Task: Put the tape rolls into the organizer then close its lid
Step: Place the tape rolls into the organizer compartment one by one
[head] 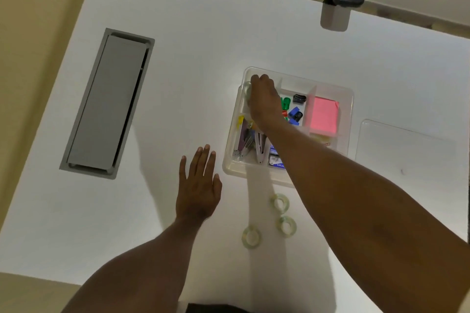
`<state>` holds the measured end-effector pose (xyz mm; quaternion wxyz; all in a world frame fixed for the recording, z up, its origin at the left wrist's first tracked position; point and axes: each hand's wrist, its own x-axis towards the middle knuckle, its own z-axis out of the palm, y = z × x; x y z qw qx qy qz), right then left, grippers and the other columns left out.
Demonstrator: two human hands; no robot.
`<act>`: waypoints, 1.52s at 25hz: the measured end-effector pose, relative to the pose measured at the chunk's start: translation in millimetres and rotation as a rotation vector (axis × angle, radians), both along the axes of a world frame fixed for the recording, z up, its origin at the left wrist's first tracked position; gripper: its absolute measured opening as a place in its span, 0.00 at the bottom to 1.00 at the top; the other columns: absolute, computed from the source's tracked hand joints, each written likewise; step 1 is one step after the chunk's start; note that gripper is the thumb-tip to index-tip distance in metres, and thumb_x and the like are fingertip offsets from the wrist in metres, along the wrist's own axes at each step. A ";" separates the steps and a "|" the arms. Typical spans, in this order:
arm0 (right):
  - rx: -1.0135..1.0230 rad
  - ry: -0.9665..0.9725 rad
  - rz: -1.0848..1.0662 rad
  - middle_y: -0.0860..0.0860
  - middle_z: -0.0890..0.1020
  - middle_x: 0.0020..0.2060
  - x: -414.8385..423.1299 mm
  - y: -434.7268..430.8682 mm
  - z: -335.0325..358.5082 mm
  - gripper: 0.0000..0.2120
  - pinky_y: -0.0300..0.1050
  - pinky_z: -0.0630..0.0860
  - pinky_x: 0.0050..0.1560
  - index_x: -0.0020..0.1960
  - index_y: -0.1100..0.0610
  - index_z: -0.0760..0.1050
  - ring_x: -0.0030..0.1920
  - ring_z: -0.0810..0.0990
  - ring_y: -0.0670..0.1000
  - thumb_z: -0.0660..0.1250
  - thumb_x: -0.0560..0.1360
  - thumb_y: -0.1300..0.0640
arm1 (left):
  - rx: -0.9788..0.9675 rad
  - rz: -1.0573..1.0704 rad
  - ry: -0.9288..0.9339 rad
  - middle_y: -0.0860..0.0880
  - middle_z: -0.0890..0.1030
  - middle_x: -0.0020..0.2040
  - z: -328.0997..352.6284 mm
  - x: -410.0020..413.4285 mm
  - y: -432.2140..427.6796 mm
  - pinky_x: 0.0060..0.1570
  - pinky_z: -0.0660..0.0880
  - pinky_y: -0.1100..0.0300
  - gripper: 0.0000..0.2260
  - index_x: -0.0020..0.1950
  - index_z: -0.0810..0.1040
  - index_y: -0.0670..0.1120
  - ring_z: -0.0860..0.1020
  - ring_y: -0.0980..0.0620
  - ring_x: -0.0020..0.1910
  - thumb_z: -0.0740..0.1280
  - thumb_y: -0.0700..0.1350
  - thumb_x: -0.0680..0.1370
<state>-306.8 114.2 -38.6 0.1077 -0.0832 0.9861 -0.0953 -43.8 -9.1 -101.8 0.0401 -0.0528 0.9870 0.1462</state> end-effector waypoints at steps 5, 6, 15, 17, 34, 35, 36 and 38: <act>-0.095 0.178 -0.025 0.57 0.78 0.49 10.6 5.6 15.1 0.12 0.49 0.72 0.43 0.52 0.61 0.76 0.50 0.77 0.58 0.67 0.70 0.70 | -0.017 0.002 -0.001 0.45 0.58 0.86 -1.3 -0.5 0.3 0.84 0.52 0.36 0.27 0.85 0.59 0.47 0.55 0.46 0.87 0.53 0.53 0.86; -0.101 0.236 -0.017 0.56 0.79 0.47 16.8 8.3 20.5 0.10 0.50 0.73 0.44 0.51 0.60 0.77 0.48 0.77 0.58 0.69 0.71 0.68 | -0.015 0.004 -0.001 0.45 0.58 0.86 -1.3 -0.4 0.4 0.84 0.52 0.36 0.27 0.85 0.59 0.47 0.55 0.46 0.87 0.53 0.53 0.86; -0.212 0.398 -0.096 0.53 0.81 0.44 142.3 43.9 40.7 0.05 0.50 0.76 0.47 0.50 0.57 0.78 0.45 0.77 0.53 0.68 0.77 0.56 | -0.029 -0.012 0.030 0.44 0.60 0.86 3.8 0.6 0.7 0.84 0.52 0.36 0.27 0.84 0.60 0.45 0.56 0.45 0.86 0.52 0.52 0.86; -0.175 0.380 -0.131 0.53 0.81 0.46 181.3 59.5 34.2 0.06 0.50 0.75 0.47 0.52 0.57 0.78 0.47 0.77 0.54 0.66 0.78 0.55 | -0.018 -0.005 0.043 0.44 0.61 0.86 3.2 2.4 1.2 0.84 0.52 0.36 0.26 0.84 0.61 0.45 0.57 0.45 0.86 0.53 0.51 0.86; -0.069 0.078 -0.358 0.55 0.78 0.53 271.5 114.0 -2.6 0.21 0.47 0.75 0.54 0.61 0.57 0.73 0.52 0.78 0.56 0.72 0.73 0.48 | 0.042 0.020 0.093 0.44 0.59 0.86 3.1 -5.6 7.2 0.84 0.51 0.37 0.26 0.84 0.61 0.44 0.56 0.46 0.86 0.54 0.51 0.86; -0.085 0.117 -0.335 0.55 0.78 0.55 256.7 108.2 3.8 0.22 0.47 0.75 0.55 0.62 0.58 0.73 0.53 0.78 0.56 0.71 0.73 0.48 | 0.033 0.024 0.102 0.44 0.59 0.86 6.0 -19.7 4.3 0.84 0.51 0.36 0.26 0.84 0.61 0.44 0.56 0.46 0.86 0.53 0.51 0.86; -0.126 0.135 -0.314 0.55 0.78 0.57 258.5 106.2 6.7 0.22 0.47 0.76 0.56 0.64 0.57 0.73 0.55 0.77 0.55 0.70 0.74 0.48 | 0.034 0.026 0.093 0.44 0.59 0.86 7.0 -19.2 4.6 0.84 0.51 0.36 0.26 0.84 0.60 0.44 0.56 0.46 0.86 0.53 0.51 0.86; -0.203 0.163 -0.248 0.55 0.78 0.60 258.7 98.5 10.0 0.24 0.47 0.77 0.60 0.66 0.57 0.72 0.58 0.77 0.54 0.70 0.75 0.47 | 0.037 0.017 0.086 0.44 0.60 0.86 5.2 -15.6 4.1 0.84 0.51 0.36 0.27 0.84 0.61 0.44 0.56 0.45 0.86 0.52 0.52 0.86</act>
